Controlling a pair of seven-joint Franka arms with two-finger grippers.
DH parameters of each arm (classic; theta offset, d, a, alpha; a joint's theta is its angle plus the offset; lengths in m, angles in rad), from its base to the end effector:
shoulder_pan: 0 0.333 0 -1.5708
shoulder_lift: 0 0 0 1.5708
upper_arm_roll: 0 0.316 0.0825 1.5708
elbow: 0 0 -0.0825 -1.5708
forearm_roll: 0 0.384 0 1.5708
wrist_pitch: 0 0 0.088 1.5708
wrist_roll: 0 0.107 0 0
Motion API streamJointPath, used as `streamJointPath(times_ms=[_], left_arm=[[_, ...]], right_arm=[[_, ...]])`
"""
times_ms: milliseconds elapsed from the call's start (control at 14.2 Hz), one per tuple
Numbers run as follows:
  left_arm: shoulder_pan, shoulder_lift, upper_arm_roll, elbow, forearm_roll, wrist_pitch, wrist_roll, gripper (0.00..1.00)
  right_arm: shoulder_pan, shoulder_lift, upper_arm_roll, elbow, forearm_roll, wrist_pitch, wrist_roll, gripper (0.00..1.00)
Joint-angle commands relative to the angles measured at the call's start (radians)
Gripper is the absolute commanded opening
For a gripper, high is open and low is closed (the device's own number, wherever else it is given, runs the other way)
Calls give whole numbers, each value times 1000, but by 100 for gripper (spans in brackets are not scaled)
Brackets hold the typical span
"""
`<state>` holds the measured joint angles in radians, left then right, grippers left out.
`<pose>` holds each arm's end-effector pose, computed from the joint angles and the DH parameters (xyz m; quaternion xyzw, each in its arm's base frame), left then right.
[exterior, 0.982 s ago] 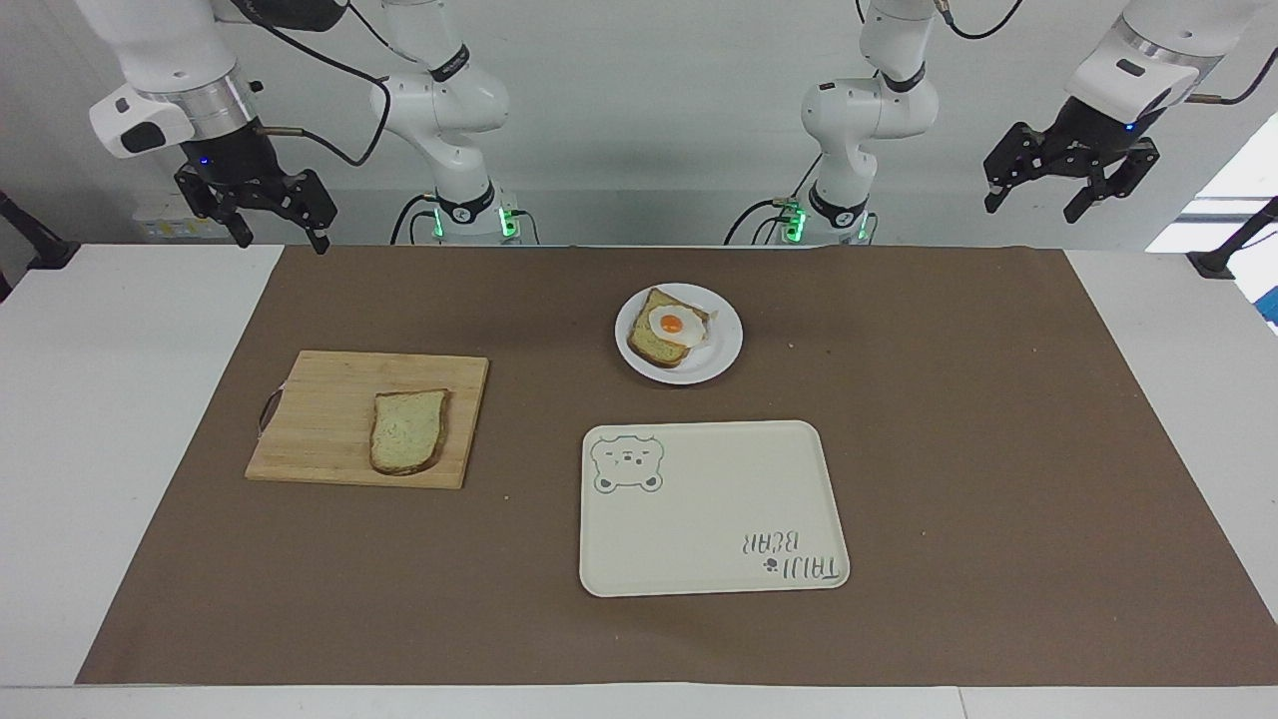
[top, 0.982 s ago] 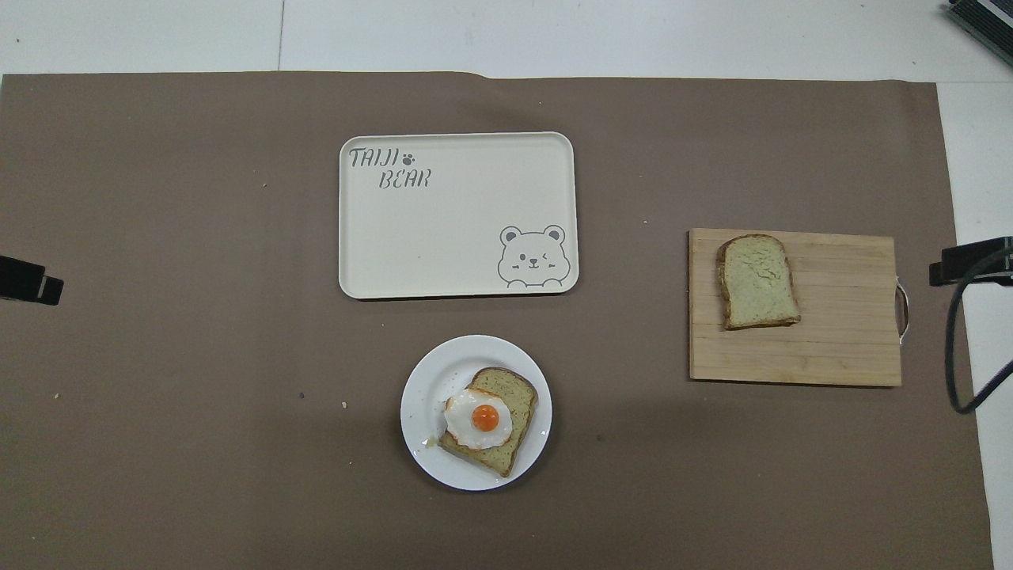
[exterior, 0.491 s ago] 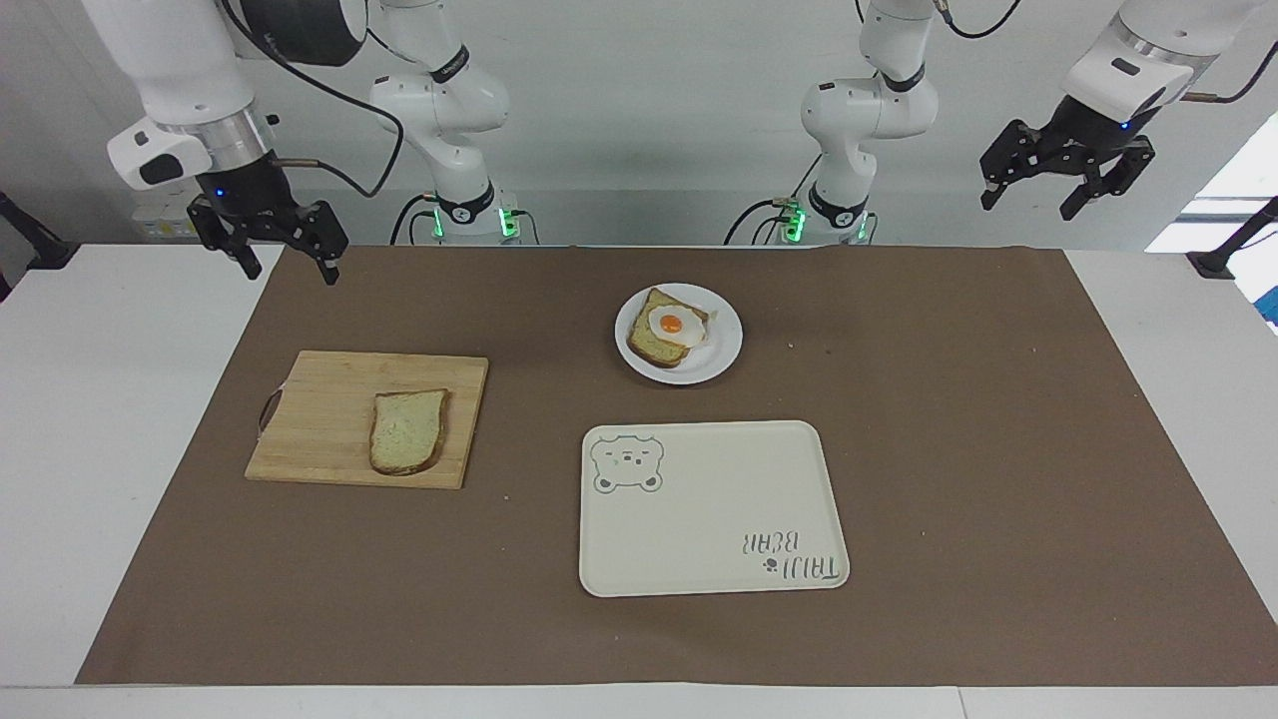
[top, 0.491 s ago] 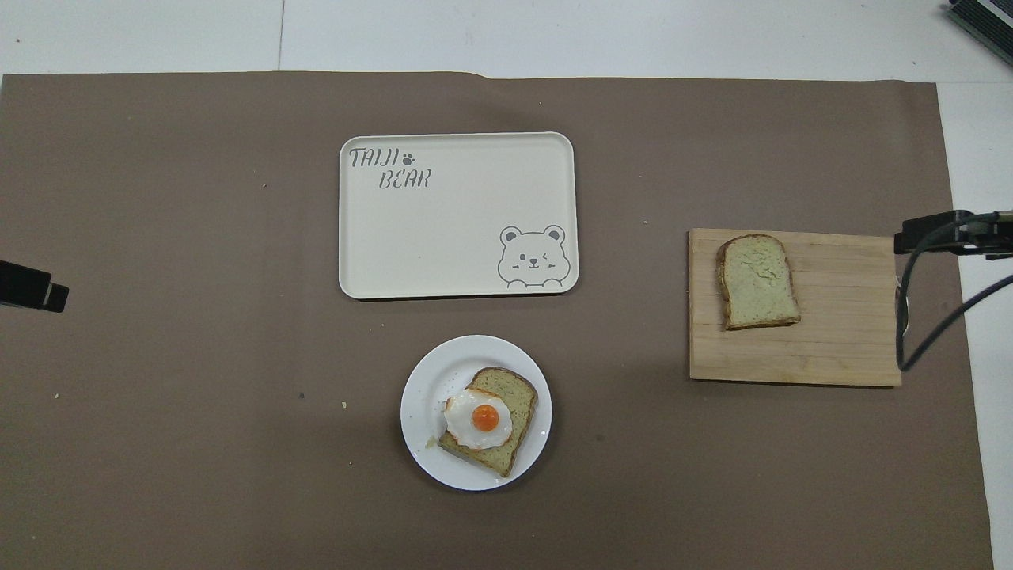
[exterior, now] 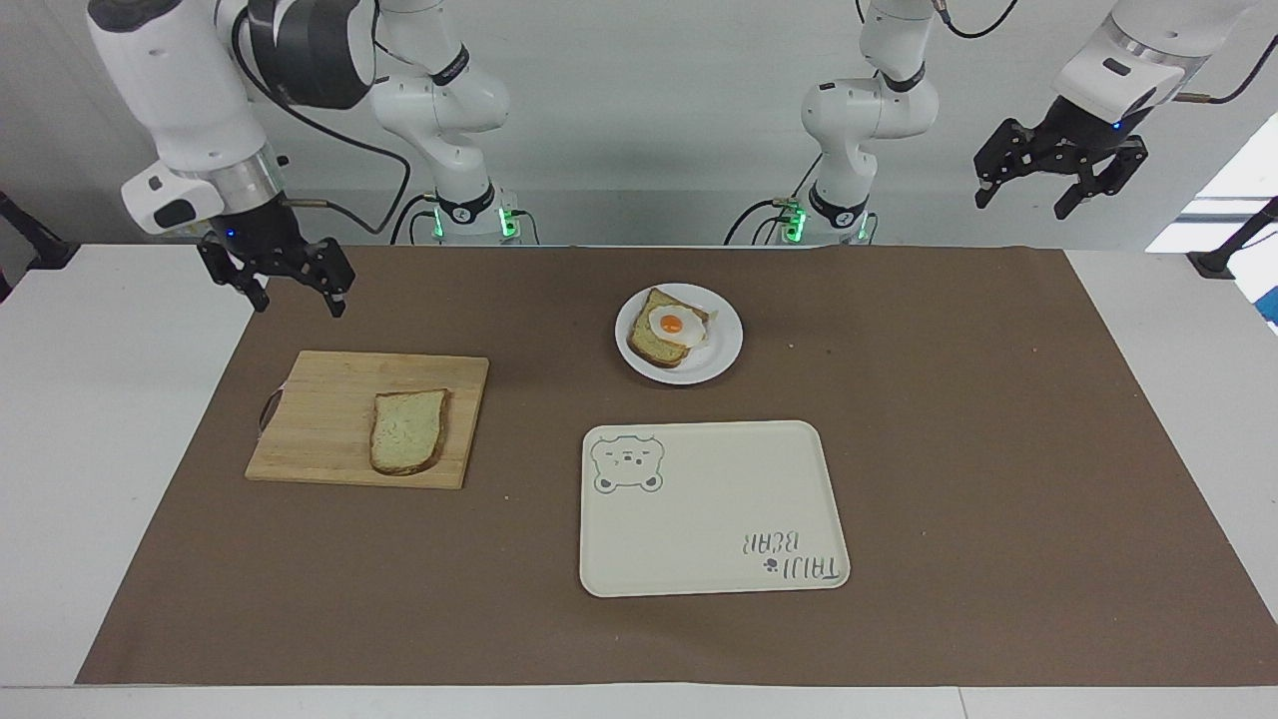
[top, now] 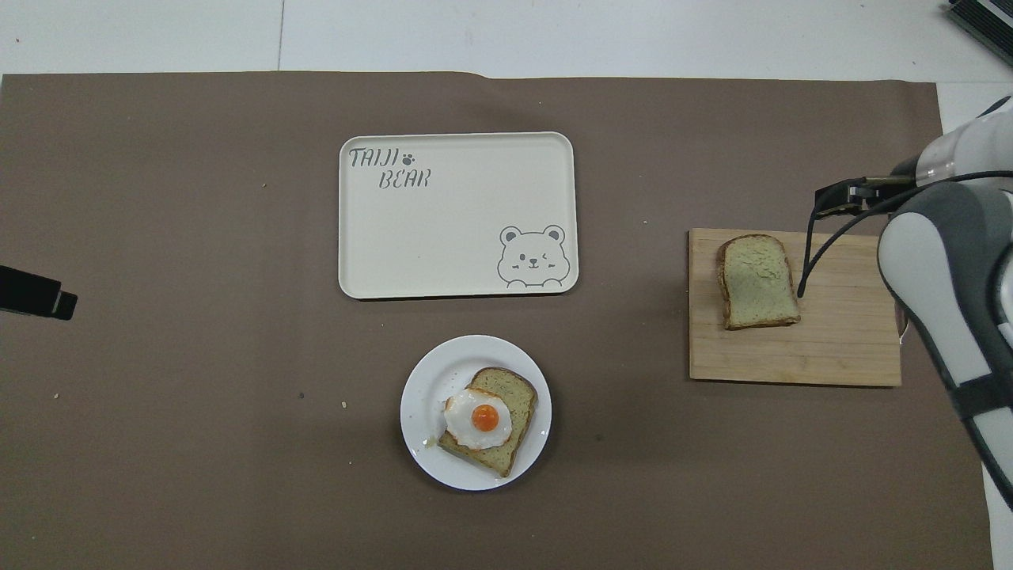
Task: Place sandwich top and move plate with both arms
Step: 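Reach the right gripper to the bread slice on the wooden board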
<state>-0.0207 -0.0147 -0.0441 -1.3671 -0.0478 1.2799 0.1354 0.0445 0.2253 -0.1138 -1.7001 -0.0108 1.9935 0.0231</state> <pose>0.5134 -0.0397 0.7010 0.9935 -0.1058 -0.0354 0.0241 0.6334 -0.0394 0.4667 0.9983 -0.0422 0.0343 0.0184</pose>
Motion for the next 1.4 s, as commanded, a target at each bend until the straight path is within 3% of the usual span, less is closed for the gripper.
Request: streamJointPath(times_ms=[0, 561, 1053, 1193, 1333], left_arm=[[-2, -22, 1, -20, 0, -16, -2, 100], [-4, -31, 1, -35, 0, -22, 9, 100], [-4, -40, -5, -49, 0, -20, 7, 100], [-4, -42, -5, -49, 0, -20, 4, 100], [-4, -42, -5, -50, -3, -19, 3, 100]], right_arm=[[-8, -11, 6, -136, 40, 85, -47, 100], [-37, -11, 5, -315, 147, 218, -198, 100], [-61, 39, 5, -351, 242, 283, -328, 100], [-60, 37, 5, -368, 242, 291, -333, 67], [-60, 32, 5, -378, 242, 291, -331, 21]])
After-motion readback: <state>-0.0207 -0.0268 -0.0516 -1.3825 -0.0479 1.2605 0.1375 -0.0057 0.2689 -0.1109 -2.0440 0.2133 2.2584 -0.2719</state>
